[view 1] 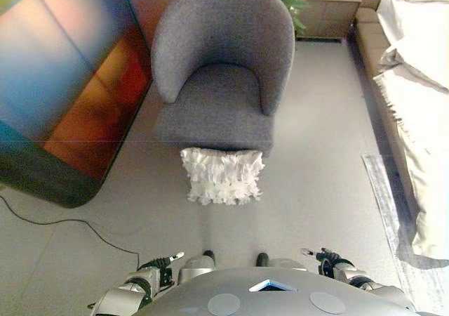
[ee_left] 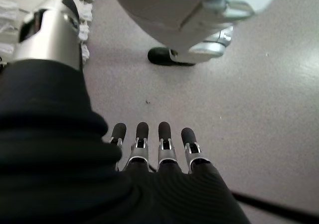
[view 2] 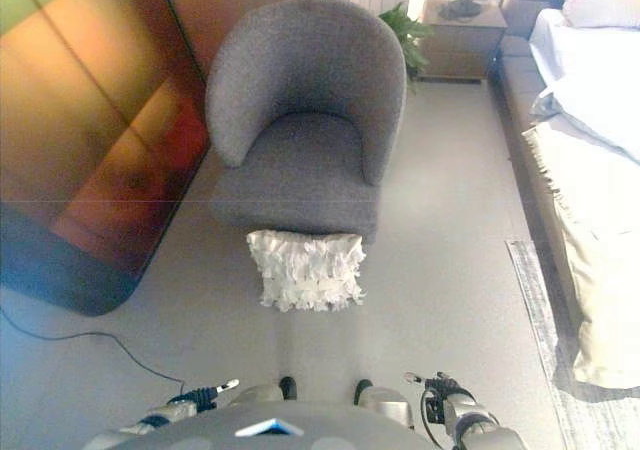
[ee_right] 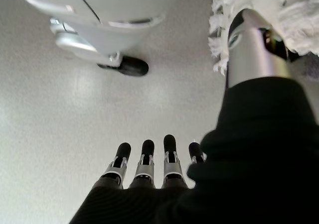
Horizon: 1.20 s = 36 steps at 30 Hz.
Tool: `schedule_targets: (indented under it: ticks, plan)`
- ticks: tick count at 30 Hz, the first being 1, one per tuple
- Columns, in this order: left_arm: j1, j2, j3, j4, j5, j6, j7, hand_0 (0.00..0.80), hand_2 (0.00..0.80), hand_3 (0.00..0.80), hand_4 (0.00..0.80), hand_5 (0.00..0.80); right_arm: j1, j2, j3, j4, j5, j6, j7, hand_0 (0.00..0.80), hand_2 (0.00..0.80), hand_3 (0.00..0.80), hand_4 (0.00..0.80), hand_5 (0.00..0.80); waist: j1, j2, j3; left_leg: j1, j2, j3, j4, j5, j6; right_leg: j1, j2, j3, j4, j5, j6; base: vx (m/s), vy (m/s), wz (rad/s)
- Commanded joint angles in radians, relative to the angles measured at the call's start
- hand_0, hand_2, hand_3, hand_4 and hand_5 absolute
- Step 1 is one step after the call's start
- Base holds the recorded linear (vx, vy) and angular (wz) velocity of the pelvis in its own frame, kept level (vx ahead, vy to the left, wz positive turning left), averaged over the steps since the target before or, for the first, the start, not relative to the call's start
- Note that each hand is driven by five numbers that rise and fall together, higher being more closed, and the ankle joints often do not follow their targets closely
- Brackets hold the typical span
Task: Pick up the cushion and take it to the sofa
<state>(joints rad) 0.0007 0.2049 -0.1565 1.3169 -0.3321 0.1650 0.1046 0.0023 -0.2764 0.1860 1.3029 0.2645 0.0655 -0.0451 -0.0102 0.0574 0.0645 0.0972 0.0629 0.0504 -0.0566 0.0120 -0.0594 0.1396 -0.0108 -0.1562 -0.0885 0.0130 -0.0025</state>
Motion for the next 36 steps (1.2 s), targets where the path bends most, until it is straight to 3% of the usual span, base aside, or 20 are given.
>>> schedule_targets:
  ticks: [1, 9, 23, 34, 36]
  plan:
    - [-0.050, 0.009, -0.012, 0.054, 0.010, 0.005, -0.033, 0.000, 0.000, 0.000, 0.000, 0.000, -0.061, 0.033, -0.008, 0.041, 0.011, -0.017, -0.003, 0.000, 0.000, 0.000, 0.000, 0.000, -0.001, -0.075, -0.018, 0.036, -0.064, 0.059, -0.030, -0.030, 0.053, -0.004, -0.034, 0.026, 0.001, -0.004, 0.050, 0.000, 0.000, 0.00]
    - [-0.048, 0.008, -0.014, 0.065, 0.026, -0.008, -0.019, 0.000, 0.000, 0.000, 0.000, 0.000, -0.057, 0.040, -0.008, 0.044, 0.014, -0.032, 0.001, 0.000, 0.000, 0.000, 0.000, 0.000, 0.003, -0.074, -0.015, 0.028, -0.068, 0.069, -0.031, -0.041, 0.061, -0.021, -0.050, 0.007, 0.001, 0.007, 0.065, 0.001, 0.000, 0.02]
    - [-0.048, 0.007, -0.022, 0.062, 0.027, -0.005, -0.008, 0.000, 0.000, 0.000, 0.000, 0.000, -0.056, 0.052, -0.001, 0.047, -0.003, -0.018, -0.001, 0.000, 0.000, 0.000, 0.000, 0.000, 0.002, -0.082, -0.014, 0.047, -0.078, 0.070, -0.031, -0.058, 0.082, -0.008, -0.042, 0.025, 0.001, 0.003, 0.064, 0.002, 0.001, 0.00]
    - [-0.055, 0.014, -0.024, 0.054, 0.025, 0.005, 0.004, 0.000, 0.000, 0.000, 0.000, 0.000, -0.059, 0.055, 0.009, 0.047, 0.008, -0.020, -0.001, 0.000, 0.000, 0.000, 0.000, 0.000, -0.001, -0.096, -0.012, 0.065, -0.067, 0.058, -0.031, -0.059, 0.082, 0.002, -0.005, 0.054, 0.012, -0.018, 0.043, 0.009, -0.084, -0.01]
    - [-0.053, 0.013, -0.017, 0.050, 0.023, 0.001, 0.010, 0.000, 0.000, 0.000, 0.000, 0.000, -0.062, 0.053, 0.011, 0.047, -0.002, -0.017, 0.008, 0.000, 0.000, 0.000, 0.000, 0.000, 0.003, -0.108, -0.005, 0.053, -0.056, 0.056, 0.034, -0.075, 0.074, -0.001, -0.003, 0.066, 0.019, -0.019, 0.031, 0.001, -0.183, -0.03]
